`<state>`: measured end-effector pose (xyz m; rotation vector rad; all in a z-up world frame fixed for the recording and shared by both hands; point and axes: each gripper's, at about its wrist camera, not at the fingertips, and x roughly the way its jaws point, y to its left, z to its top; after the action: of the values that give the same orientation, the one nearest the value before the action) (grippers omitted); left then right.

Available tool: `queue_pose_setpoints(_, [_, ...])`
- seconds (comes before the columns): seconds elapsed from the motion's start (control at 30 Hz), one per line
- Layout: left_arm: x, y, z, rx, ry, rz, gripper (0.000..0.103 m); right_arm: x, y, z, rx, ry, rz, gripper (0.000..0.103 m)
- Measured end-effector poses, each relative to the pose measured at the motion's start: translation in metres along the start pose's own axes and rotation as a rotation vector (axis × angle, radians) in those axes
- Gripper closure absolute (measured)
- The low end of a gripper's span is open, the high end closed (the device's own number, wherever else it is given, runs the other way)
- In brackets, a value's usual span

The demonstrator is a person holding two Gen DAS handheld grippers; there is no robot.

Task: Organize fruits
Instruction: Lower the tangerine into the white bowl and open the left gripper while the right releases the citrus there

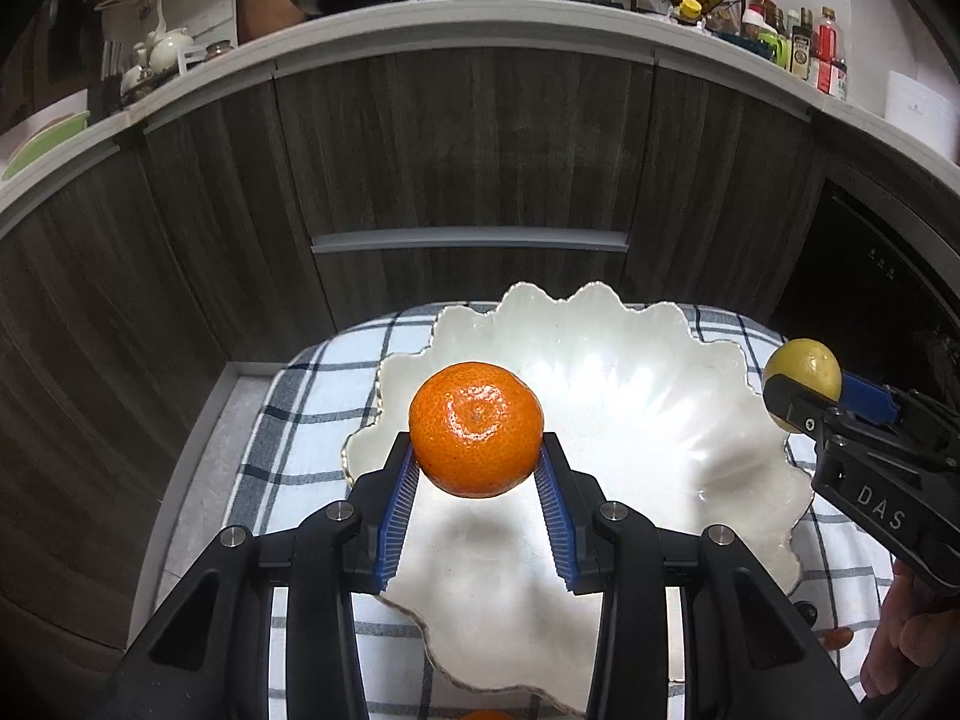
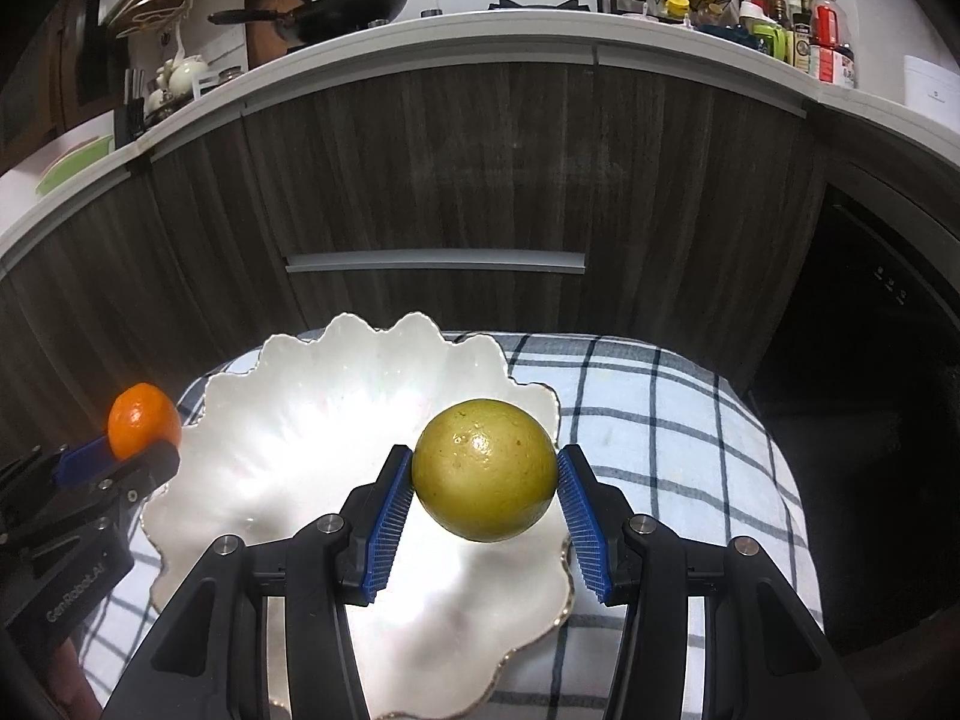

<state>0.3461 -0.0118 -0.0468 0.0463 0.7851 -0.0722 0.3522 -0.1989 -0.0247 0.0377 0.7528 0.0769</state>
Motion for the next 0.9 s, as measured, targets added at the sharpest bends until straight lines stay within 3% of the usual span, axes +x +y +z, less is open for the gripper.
queue_pose_setpoints(0.53, [0.020, 0.001, -0.008, -0.005, 0.070, -0.011, 0.062, 0.028, 0.008, -0.002, 0.000, 0.083, 0.001, 0.053])
queue_pose_setpoints(0.77, [0.018, 0.002, -0.006, -0.002, 0.056, 0.017, 0.028, 0.032, 0.007, -0.001, 0.009, 0.106, 0.006, 0.051])
queue_pose_setpoints(0.8, [0.018, 0.002, -0.006, -0.002, 0.056, 0.029, 0.023, 0.033, 0.007, -0.001, 0.008, 0.108, 0.004, 0.048])
queue_pose_setpoints(0.87, [0.018, 0.005, -0.006, -0.009, 0.053, 0.049, 0.018, 0.031, 0.007, 0.000, 0.011, 0.094, -0.010, 0.028])
queue_pose_setpoints(0.9, [0.018, 0.006, -0.006, -0.017, 0.052, 0.053, 0.015, 0.028, 0.006, 0.001, 0.015, 0.070, -0.024, 0.024])
